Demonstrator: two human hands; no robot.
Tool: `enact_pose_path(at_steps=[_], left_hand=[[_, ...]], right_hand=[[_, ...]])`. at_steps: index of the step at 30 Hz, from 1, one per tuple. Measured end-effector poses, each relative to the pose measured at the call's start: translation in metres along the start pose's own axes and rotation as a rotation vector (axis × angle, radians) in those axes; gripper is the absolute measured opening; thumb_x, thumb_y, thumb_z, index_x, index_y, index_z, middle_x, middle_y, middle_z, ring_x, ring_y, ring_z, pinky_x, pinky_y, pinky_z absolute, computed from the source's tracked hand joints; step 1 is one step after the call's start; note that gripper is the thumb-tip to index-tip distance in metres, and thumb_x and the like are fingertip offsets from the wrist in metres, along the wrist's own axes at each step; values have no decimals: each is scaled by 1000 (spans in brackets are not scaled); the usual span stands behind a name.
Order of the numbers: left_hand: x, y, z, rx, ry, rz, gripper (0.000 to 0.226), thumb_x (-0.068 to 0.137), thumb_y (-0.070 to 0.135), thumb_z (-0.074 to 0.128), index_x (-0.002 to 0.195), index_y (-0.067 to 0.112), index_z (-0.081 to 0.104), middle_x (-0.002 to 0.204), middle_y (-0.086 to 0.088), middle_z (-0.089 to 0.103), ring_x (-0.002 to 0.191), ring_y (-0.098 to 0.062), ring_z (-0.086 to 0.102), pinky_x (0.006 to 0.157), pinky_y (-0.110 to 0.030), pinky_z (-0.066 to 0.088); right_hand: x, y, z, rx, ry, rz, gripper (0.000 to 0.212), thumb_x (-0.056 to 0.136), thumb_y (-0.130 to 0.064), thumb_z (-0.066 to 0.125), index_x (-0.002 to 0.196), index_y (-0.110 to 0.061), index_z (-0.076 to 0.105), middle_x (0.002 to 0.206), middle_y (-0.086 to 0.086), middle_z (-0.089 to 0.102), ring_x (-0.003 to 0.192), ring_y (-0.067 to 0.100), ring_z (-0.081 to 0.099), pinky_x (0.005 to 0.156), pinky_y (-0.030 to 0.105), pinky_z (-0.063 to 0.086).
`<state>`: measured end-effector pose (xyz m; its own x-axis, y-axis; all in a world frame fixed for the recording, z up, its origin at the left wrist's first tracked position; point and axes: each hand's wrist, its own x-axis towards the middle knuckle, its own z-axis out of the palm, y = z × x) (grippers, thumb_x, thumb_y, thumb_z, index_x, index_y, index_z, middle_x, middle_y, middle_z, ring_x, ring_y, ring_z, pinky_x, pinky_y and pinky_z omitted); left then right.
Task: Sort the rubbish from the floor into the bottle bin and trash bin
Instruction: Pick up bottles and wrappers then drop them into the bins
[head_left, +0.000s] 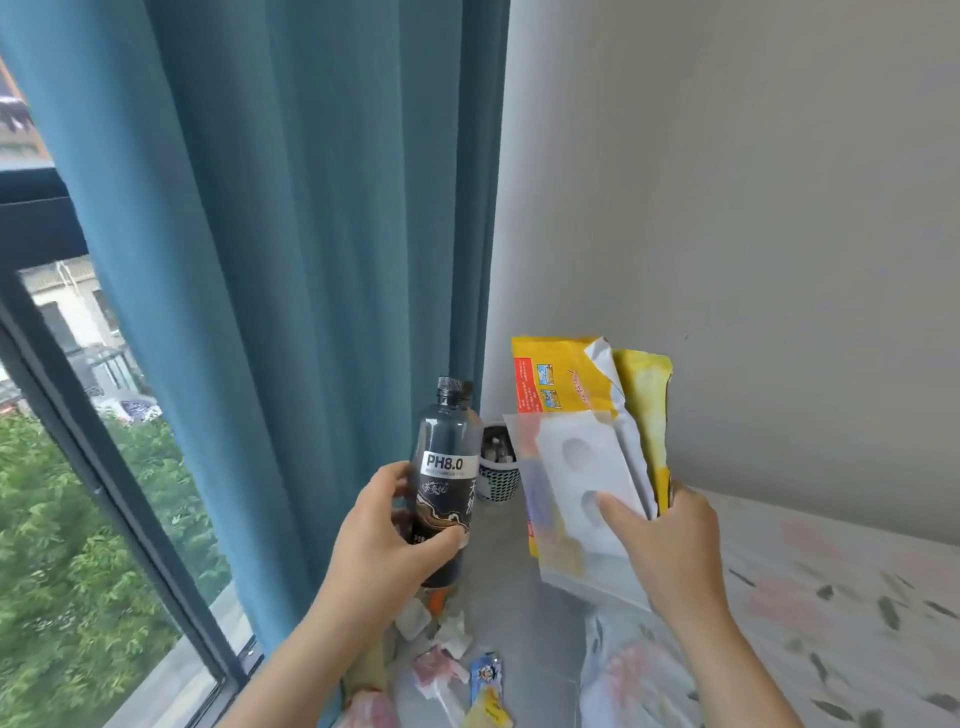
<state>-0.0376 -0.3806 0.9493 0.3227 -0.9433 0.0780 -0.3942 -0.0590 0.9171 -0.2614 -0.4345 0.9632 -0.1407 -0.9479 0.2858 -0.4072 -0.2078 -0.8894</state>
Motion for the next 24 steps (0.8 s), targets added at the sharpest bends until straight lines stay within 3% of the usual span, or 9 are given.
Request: enact_pose_path(at_steps=[6, 14, 20, 24], left_hand=[[40, 22, 70, 5, -26, -13, 59, 69, 26, 81, 116, 37, 48, 108, 25, 58, 92, -3, 63, 73, -18, 49], [99, 19, 124, 28, -78, -65, 51, 71, 23, 80, 101, 44, 45, 100, 25, 60, 88, -3, 64, 66, -15, 48], [169, 4, 144, 40, -91, -103, 55, 70, 28, 79, 115, 39, 48, 111, 13, 61, 95, -8, 63, 79, -26, 51], [224, -2, 149, 33, -86, -125, 57, 72, 30, 77, 122, 36, 48, 110, 11, 63, 95, -8, 62, 78, -26, 49]], right_hand=[[64, 38, -39, -24, 63, 30, 54, 73, -11, 78, 52, -24, 30, 38, -15, 41, 39, 8, 35, 47, 26, 26], [125, 90, -44, -60, 73, 95, 54, 73, -14, 79, 52, -20, 30, 41, -8, 30, 43, 11, 25, 46, 25, 24], [182, 111, -20, -104, 86, 125, 53, 75, -13, 77, 52, -23, 30, 37, -15, 42, 38, 7, 39, 44, 19, 23], [227, 117, -2, -142, 108, 141, 51, 75, -14, 78, 52, -21, 33, 37, -8, 34, 37, 10, 33, 41, 15, 22]])
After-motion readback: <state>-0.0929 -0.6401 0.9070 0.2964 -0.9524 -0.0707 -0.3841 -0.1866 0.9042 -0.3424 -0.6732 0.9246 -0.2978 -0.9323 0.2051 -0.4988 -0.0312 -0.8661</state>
